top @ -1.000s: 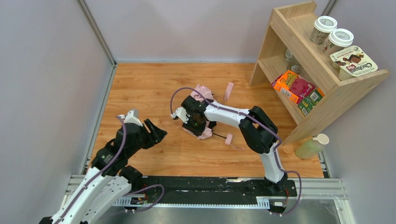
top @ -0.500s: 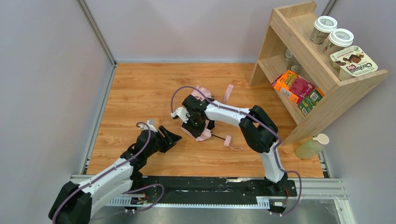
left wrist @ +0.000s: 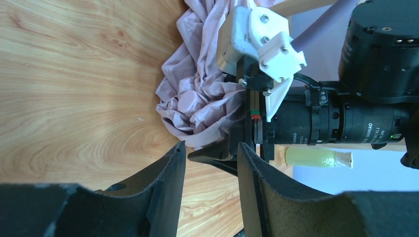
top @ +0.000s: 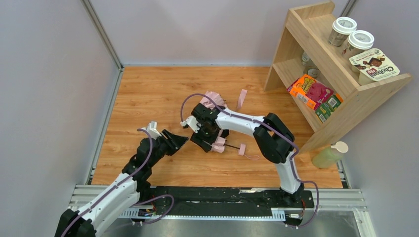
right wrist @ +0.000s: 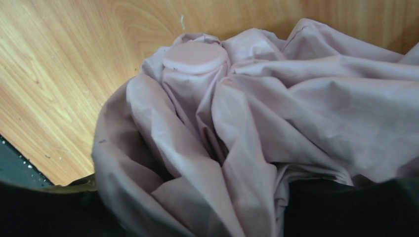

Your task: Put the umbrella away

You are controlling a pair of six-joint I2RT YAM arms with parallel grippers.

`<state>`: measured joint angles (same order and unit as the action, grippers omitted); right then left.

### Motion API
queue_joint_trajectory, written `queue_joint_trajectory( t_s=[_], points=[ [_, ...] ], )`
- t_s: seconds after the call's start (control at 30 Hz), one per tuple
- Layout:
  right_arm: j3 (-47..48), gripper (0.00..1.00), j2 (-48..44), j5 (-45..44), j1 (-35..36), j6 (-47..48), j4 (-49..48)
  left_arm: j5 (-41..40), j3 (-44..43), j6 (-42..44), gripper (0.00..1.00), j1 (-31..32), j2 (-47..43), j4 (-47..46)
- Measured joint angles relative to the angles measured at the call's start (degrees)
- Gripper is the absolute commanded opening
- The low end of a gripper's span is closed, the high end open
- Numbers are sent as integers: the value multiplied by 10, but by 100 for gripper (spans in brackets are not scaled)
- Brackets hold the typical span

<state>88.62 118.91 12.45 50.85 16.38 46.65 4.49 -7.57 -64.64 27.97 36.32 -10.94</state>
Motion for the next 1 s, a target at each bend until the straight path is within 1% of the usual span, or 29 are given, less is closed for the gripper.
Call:
queue_joint_trajectory(
  t_s=[0.03,0.13,0.2,0.27,0.33,0.4,0.43,0.53,0.57,0.67,0.7,0.8,0.83,0.9,0.93,1.0],
  points=[
    [1,73,0,0,1,-2,7,-4,0,1,50,0,-14,12],
    [5,79,-2,0,2,-7,29,-11,0,3,50,0,-47,43],
    [8,87,-3,1,2,-12,45,-14,0,5,51,0,-53,53],
    [9,87,-7,1,2,-18,60,-13,0,7,51,0,-47,60],
    [9,84,-13,3,2,-21,71,-10,0,9,51,0,-31,60],
    [9,77,-21,7,2,-22,80,0,0,10,51,0,-3,55],
    [9,67,-24,8,2,-22,82,6,0,10,50,0,11,51],
    [9,52,-28,18,2,-21,83,22,0,9,50,0,48,38],
    [9,43,-28,23,0,-21,83,28,0,9,51,0,56,35],
    [9,28,-28,36,-4,-22,81,40,-1,9,52,0,68,24],
    [9,24,-26,41,-6,-22,79,43,-1,8,53,0,68,21],
    [9,17,-16,57,-12,-23,73,54,-1,6,56,0,64,17],
    [10,13,-11,66,-15,-22,71,57,-1,5,57,0,61,17],
    [16,6,1,83,-22,-18,76,61,-1,3,63,0,51,17],
    [25,1,9,94,-27,-15,82,64,-1,2,68,0,46,17],
    [37,0,24,114,-36,-10,89,67,-1,-3,71,0,38,17]
  ],
)
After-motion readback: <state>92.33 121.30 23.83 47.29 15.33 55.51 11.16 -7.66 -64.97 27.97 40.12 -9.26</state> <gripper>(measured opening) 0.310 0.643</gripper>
